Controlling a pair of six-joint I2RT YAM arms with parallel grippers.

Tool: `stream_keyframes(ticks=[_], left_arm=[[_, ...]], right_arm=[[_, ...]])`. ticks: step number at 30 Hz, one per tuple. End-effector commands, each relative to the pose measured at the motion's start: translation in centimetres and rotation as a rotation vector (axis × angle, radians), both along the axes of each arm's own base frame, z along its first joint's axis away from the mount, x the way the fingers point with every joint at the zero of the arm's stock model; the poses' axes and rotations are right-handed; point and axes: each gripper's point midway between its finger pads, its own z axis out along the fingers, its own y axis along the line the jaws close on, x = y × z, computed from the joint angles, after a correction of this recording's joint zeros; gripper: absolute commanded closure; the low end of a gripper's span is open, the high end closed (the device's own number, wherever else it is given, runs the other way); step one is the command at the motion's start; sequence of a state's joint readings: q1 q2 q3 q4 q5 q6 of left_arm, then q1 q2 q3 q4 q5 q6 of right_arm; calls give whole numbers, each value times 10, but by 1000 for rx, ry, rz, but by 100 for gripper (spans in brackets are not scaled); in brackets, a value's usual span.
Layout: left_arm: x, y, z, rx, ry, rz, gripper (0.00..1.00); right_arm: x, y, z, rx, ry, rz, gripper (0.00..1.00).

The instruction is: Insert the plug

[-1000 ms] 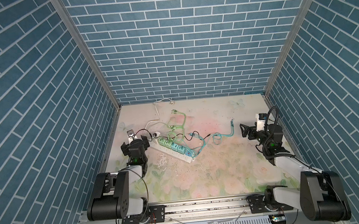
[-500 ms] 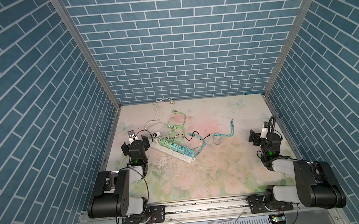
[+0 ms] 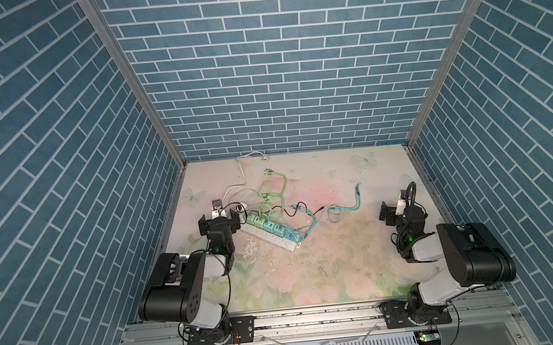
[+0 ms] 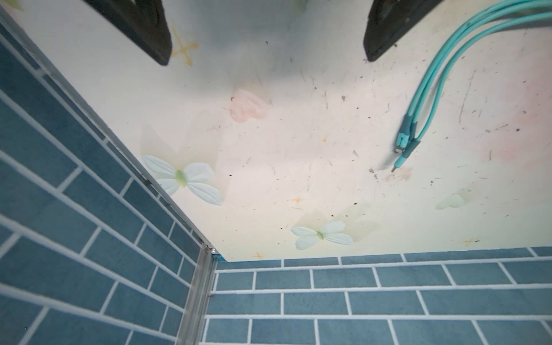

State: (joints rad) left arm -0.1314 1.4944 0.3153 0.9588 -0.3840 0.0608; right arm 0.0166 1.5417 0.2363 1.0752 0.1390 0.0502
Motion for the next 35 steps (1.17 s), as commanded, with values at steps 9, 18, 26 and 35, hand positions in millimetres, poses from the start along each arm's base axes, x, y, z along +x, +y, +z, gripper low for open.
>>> stream_keyframes(ticks=[9, 18, 26, 35], left_arm=[[0, -2, 1, 38, -47, -5, 0], [0, -3, 1, 33, -38, -8, 0], [0, -3, 1, 34, -41, -6, 0], [0, -3, 1, 36, -39, -6, 0]], right_arm=[[2, 10, 23, -72, -110, 40, 1], [14, 7, 17, -60, -42, 27, 1], [18, 6, 15, -49, -17, 28, 1], [30, 1, 9, 22, 57, 50, 1]])
